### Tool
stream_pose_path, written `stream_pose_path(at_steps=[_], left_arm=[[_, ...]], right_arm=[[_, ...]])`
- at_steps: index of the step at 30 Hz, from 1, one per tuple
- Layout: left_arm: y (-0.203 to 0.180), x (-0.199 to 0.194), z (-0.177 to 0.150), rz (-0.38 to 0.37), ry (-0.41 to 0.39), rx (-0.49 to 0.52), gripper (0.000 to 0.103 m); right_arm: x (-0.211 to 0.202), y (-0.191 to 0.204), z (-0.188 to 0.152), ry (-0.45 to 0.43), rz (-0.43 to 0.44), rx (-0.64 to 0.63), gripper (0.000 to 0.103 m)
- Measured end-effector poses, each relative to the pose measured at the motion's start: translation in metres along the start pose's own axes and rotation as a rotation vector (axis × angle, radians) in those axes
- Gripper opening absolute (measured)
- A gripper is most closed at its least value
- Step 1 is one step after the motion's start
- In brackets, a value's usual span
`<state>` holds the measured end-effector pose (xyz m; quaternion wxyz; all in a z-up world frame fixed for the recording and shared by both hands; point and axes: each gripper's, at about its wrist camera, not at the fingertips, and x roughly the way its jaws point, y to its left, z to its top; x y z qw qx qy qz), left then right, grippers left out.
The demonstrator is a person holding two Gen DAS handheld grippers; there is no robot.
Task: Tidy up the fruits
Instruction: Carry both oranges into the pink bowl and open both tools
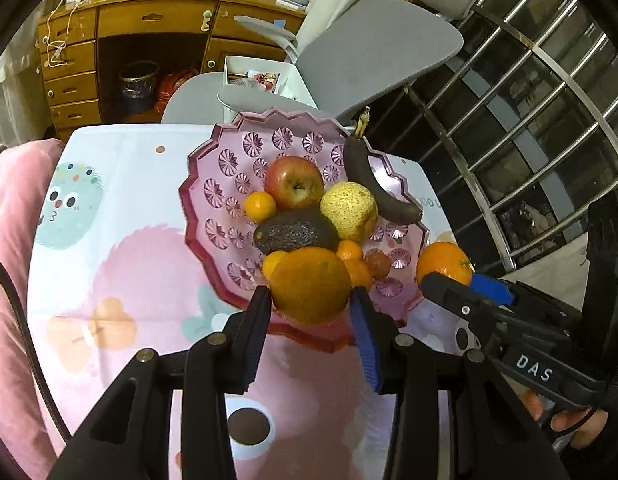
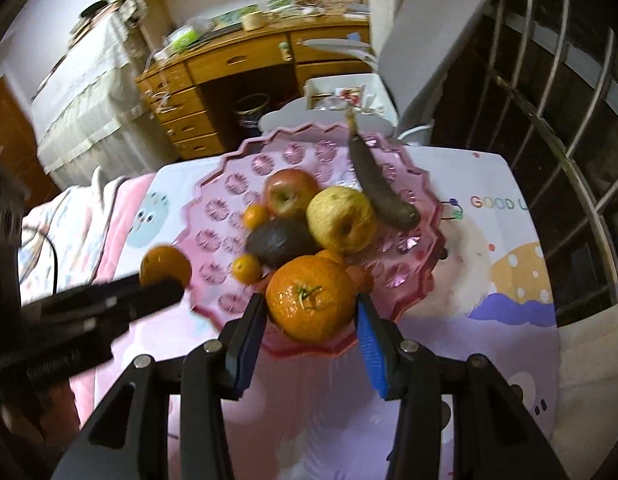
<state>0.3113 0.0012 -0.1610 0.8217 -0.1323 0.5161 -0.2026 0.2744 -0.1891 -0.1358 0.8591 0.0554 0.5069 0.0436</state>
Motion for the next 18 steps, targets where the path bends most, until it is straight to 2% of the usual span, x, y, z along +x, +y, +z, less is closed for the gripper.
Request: stream_pose_path(at_steps=[3, 5, 9, 12, 18], left_arm=[[-0.004, 0.0, 0.001, -0.008, -0.008, 0.008, 0.061], [-0.008, -0.005, 0.0, 0.01, -0.008, 0.019, 0.062], [-0.011, -0.024, -0.006, 0.038, -0.023, 0.009, 0.069], [-0.013, -0.044, -0.014, 0.089, -0.042, -0.003, 0.07], [-0.024, -0.088, -0.057, 0.172, -0.063, -0.053, 0.075]], right_arm=[[0.005, -0.007, 0.004, 0.013, -0.005, 0.02, 0.05], [0.003, -0.009, 0.004, 0.005, -0.019, 0.012, 0.056], [-0.011, -0.014, 0.001, -0.007, -0.015, 0.013, 0.058], [-0.023, -0.018, -0.01, -0.005, -0.013, 0.014, 0.064], [-0.049, -0.022, -0.058, 0.022, 0.026, -0.016, 0.07]])
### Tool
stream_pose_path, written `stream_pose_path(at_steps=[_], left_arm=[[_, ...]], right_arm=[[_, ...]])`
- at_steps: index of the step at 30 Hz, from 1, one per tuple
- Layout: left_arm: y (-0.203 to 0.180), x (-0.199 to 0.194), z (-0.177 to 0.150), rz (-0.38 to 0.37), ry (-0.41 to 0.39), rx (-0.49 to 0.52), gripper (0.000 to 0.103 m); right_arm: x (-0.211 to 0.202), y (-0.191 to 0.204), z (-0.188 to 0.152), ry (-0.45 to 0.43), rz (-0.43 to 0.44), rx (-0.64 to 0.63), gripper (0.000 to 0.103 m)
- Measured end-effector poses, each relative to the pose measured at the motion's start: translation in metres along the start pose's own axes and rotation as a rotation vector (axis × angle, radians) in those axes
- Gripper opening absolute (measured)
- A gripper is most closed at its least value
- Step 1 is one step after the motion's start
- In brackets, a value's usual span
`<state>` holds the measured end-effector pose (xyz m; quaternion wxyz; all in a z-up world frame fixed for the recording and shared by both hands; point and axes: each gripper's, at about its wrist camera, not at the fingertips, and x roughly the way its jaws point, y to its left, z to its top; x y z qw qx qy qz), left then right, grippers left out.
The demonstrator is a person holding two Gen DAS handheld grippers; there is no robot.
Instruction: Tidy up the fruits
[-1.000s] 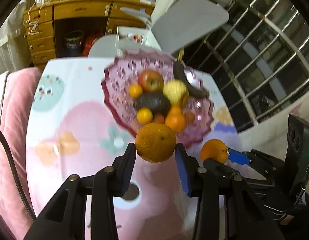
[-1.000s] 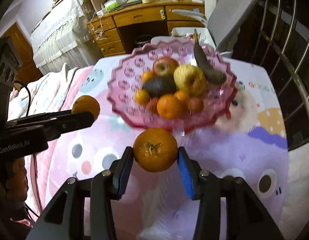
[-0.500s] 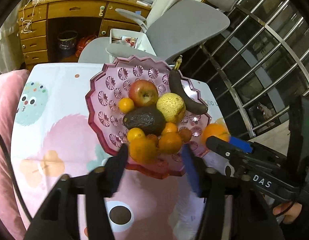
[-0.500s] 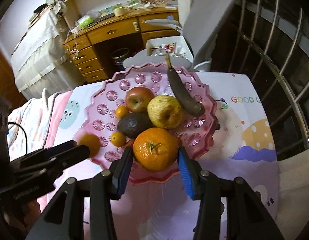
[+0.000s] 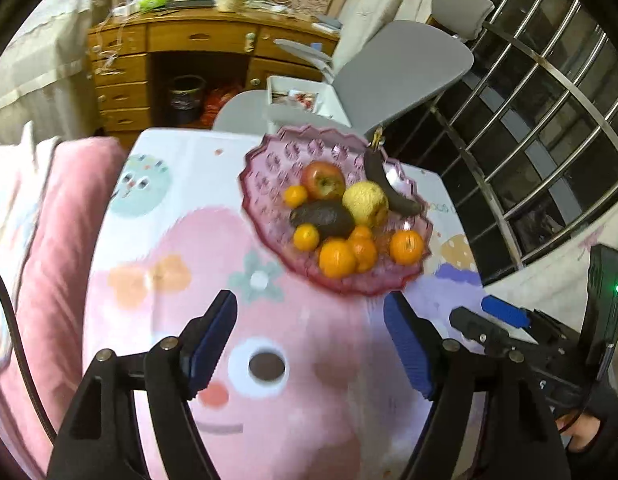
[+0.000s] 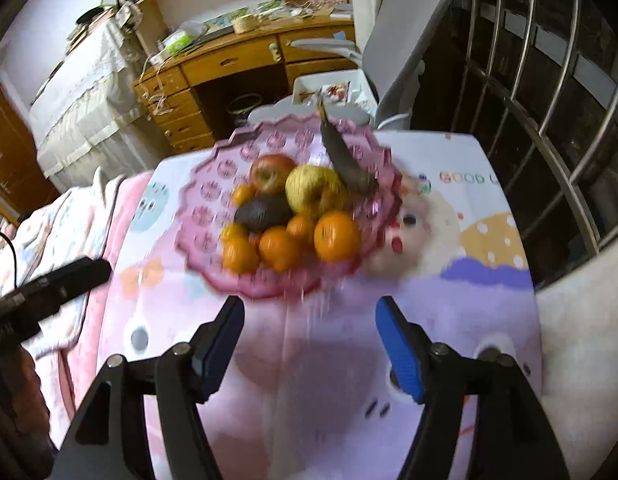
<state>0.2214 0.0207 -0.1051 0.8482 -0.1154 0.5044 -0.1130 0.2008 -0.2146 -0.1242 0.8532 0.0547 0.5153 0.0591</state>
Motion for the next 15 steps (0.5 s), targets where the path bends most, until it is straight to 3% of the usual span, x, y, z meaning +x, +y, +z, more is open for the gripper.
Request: stream_pose_path(at_steps=[9, 15], left_arm=[[-0.015, -0.053, -0.109, 0.057, 0.083, -0.065, 0.075], [-0.032, -0.096, -0.143, 0.08, 0.116, -0.035, 0.084]], right_arm=[[-0.035, -0.012, -0.108, 0.139, 0.061, 0.004, 0.077], [-0.076, -0.012, -0.155, 0.21, 0.072, 0.031, 0.077]])
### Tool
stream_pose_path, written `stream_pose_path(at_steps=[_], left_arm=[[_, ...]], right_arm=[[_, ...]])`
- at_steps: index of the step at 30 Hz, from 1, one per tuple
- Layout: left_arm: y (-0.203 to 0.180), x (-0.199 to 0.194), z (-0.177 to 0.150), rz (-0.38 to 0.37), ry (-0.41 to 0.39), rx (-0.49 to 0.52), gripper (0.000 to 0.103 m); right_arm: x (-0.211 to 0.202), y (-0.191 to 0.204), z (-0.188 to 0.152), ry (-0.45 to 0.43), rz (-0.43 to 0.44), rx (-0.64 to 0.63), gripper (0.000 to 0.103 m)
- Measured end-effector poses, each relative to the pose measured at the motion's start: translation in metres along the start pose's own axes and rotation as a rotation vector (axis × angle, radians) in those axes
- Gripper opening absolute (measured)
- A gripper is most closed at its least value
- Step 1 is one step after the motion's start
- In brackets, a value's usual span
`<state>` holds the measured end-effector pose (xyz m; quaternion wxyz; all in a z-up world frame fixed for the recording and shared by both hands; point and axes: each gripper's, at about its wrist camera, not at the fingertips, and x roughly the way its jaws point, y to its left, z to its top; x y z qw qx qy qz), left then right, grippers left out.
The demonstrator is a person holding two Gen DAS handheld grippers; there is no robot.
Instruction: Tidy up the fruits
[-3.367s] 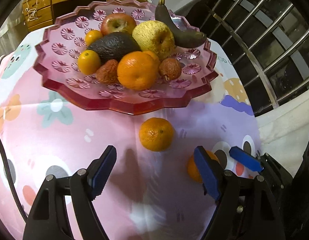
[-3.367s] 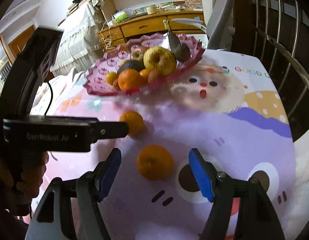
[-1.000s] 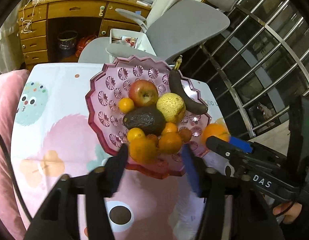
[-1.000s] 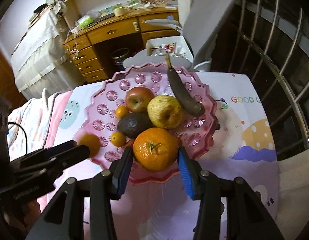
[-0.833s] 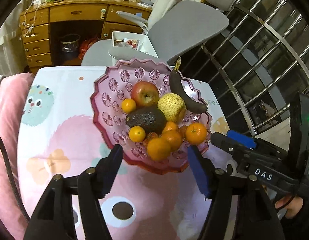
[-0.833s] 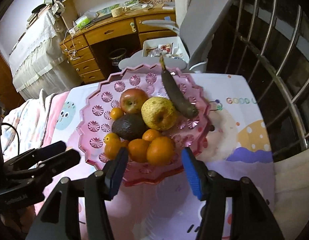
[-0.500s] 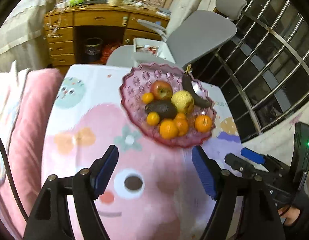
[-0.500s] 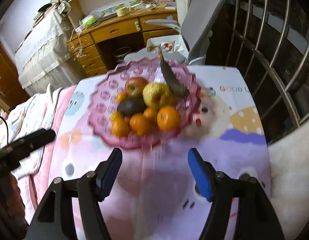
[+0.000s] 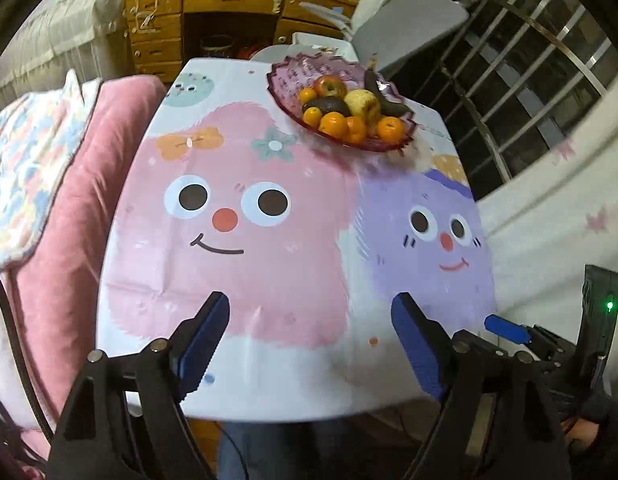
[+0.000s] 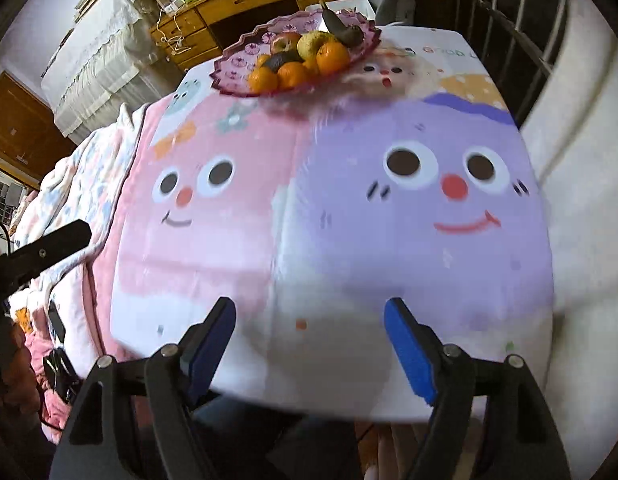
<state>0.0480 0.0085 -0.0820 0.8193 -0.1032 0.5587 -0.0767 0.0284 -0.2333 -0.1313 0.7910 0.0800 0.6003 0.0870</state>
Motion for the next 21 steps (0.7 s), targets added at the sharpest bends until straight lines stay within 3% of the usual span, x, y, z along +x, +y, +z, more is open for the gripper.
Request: stream_pose_path(at_steps=[3, 11, 16, 21], left_arm=[[-0.008, -0.027, -0.006, 0.017, -0.012, 0.043, 0.09], [-0.04, -0.091, -0.006, 0.044, -0.101, 0.148, 0.093], [-0.052, -0.113, -0.01, 0.071, -0.156, 0.147, 0.098], [-0.056, -0.119, -0.024, 0.118, -0.201, 0.111, 0.102]], right_arm=[[-0.025, 0.007, -0.01, -0.013, 0.011, 0.002, 0.078], [-0.096, 0.036, -0.009, -0.096, 0.052, -0.037, 0.083], [-0.132, 0.059, -0.017, -0.187, 0.05, -0.088, 0.089], [-0.141, 0.066, -0.033, -0.248, 0.014, -0.106, 0.09]])
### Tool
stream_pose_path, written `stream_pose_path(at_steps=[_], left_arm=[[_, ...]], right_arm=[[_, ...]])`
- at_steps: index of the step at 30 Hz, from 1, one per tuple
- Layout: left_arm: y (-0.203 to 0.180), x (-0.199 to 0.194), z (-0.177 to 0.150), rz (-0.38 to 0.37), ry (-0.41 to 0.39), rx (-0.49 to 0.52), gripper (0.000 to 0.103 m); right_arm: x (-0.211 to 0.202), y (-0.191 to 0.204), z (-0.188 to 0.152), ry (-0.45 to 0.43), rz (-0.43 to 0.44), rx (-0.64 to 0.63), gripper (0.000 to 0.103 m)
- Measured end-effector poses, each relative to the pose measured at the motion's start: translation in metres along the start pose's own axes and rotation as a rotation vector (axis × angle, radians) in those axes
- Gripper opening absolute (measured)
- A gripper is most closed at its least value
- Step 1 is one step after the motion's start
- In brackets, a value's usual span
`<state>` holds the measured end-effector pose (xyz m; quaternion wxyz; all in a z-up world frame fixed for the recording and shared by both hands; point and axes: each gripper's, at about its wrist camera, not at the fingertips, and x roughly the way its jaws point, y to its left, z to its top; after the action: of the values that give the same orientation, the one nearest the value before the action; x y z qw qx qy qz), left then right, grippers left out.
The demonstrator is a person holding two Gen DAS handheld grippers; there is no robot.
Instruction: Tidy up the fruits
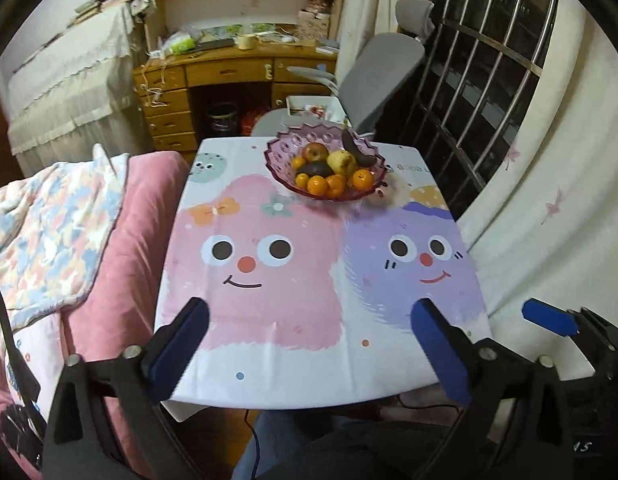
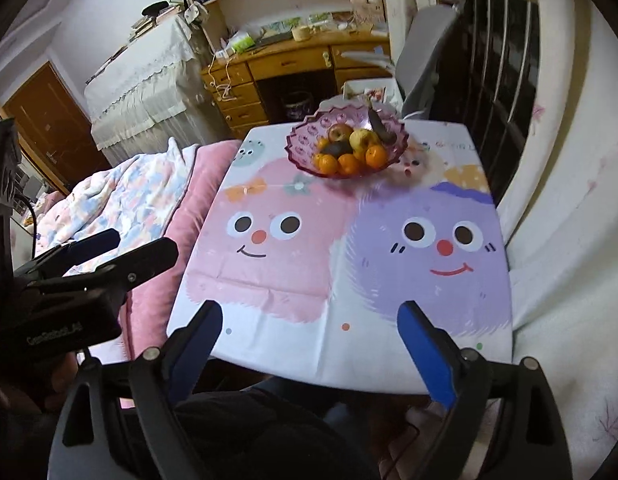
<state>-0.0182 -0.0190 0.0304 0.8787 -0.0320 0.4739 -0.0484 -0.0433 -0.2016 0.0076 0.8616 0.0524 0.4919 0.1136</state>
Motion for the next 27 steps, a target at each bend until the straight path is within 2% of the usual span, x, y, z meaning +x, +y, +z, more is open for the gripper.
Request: stream_pose_path(at_steps=[5, 12, 27], left_arm=[[-0.008, -0.008, -0.014, 0.052, -0.046, 0.005, 0.102], [-0.011, -0.017, -0.021, 0.073, -0.078, 0.001, 0.102], [-0.008, -0.018, -0.026, 0.087, -0.069, -0.008, 0.102]], right_arm=[[-0.002, -0.007, -0.011, -0.022, -0.025, 0.026, 0.093], [-0.006, -0.01, -0.016, -0.047, -0.026, 0.03, 0.103], [-0.005, -0.003, -0.021, -0.038, -0.02, 0.033, 0.103]])
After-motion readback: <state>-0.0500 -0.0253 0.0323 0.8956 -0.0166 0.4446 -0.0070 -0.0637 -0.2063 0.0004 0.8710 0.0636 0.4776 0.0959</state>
